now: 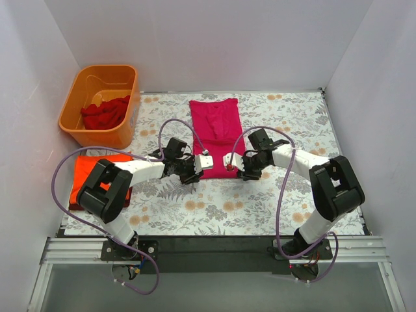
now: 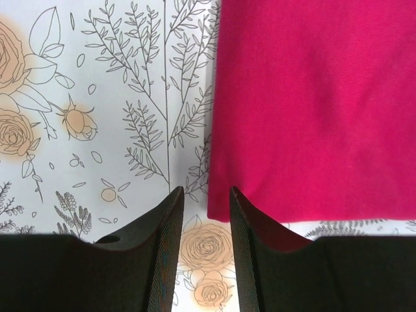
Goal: Fold and stack the t-shirts
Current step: Fold the tshirt
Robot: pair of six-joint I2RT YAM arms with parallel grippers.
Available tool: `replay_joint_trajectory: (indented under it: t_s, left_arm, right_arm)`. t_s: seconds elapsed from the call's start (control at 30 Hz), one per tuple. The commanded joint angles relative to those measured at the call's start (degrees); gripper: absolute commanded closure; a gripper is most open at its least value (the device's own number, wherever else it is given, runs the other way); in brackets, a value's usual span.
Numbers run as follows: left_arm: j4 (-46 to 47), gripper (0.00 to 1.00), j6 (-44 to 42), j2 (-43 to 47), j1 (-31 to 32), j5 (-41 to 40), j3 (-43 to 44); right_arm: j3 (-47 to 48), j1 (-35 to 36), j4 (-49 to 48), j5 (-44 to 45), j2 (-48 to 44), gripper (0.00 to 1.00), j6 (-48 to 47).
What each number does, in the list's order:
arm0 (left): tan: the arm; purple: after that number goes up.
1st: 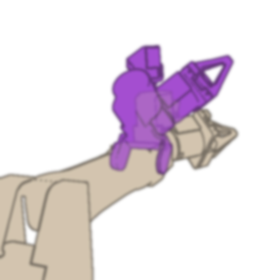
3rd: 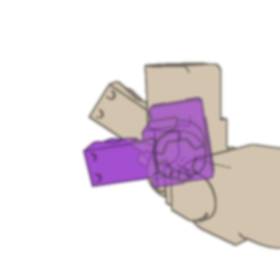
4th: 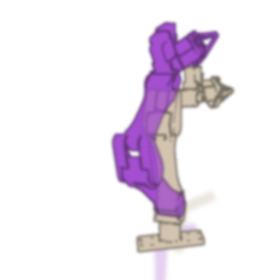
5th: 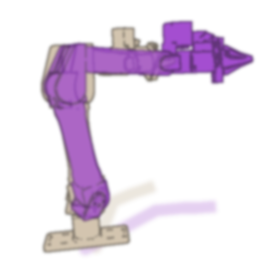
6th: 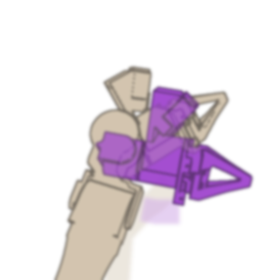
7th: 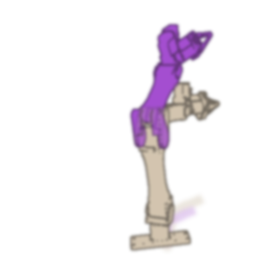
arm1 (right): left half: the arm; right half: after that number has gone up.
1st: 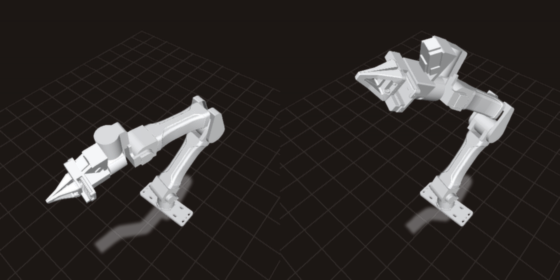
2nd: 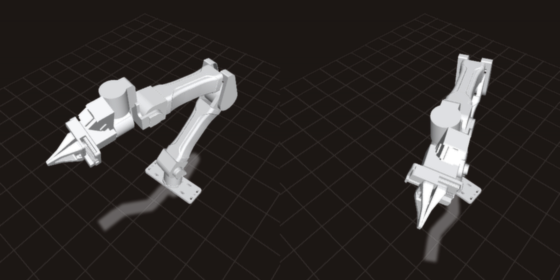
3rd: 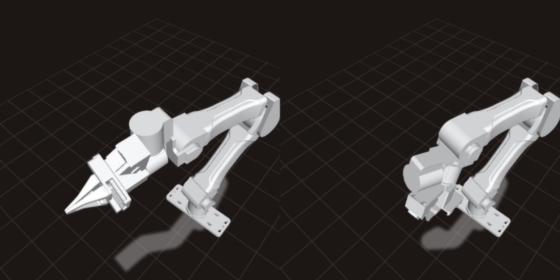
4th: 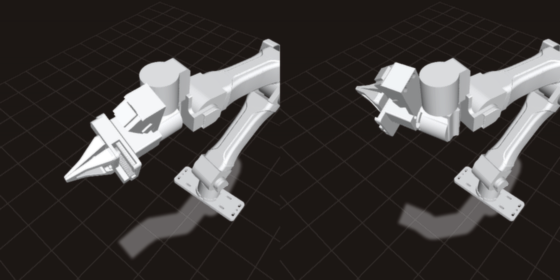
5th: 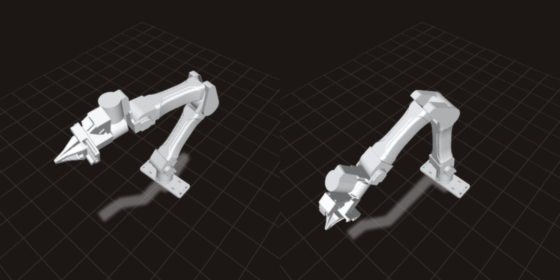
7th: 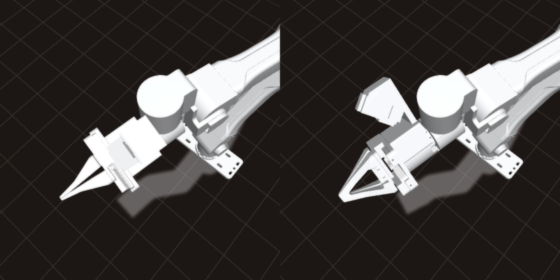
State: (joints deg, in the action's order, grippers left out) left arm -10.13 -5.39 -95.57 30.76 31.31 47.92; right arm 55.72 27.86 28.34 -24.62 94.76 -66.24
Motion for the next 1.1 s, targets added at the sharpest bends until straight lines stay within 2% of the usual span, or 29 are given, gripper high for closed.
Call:
replay_joint_trajectory:
  t_s: [0.0,0.13,0.33,0.53,0.7,0.8,0.83,0.87,0.97,1.07]
  left_arm:
    - [-0.4,0.73,-1.5,-0.6,0.2,-1.1,-1.3]
    - [-0.4,0.77,-1.5,-1.0,0.2,-1.5,-1.4]
    - [-0.4,0.76,-1.6,-1.4,0.2,-1.8,-0.8]
    - [-0.6,0.69,-0.9,-1.8,0.2,-2.2,-0.8]
    - [-0.6,0.69,-0.7,-2.0,0.2,-2.9,-0.8]
    - [-0.6,0.7,-0.8,-2.1,0.1,-2.7,-1.1]
    - [-0.6,0.73,-0.9,-2.1,0.2,-2.7,-1.1]
    - [-0.7,0.81,-0.8,-2.1,0.2,-2.3,-1.1]
    - [-0.9,0.92,-0.5,-2.2,0.2,-1.9,-1.0]
    - [-1.0,0.95,-0.4,-2.6,0.2,-2.0,-0.7]
  right_arm:
    - [2.9,-0.7,2.0,-1.7,-3.5,0.6,-0.5]
    - [3.8,-1.1,2.0,-1.7,-2.9,0.58,-0.7]
    - [4.3,-1.1,0.8,-1.2,1.2,0.54,-2.1]
    - [2.6,-1.1,-0.2,-0.9,3.7,0.54,-3.8]
    - [0.0,-1.1,-0.8,0.1,4.2,0.54,-4.3]
    - [-1.0,-1.2,-1.4,0.7,3.2,0.5,-4.1]
    - [-0.9,-1.1,-1.4,0.9,3.0,0.5,-3.6]
    - [-0.9,-1.1,-1.8,1.6,2.4,0.5,-3.5]
    - [-1.5,-1.2,-2.6,1.9,1.1,0.53,-3.2]
    - [-1.8,-1.1,-3.1,2.5,1.9,0.57,-2.8]
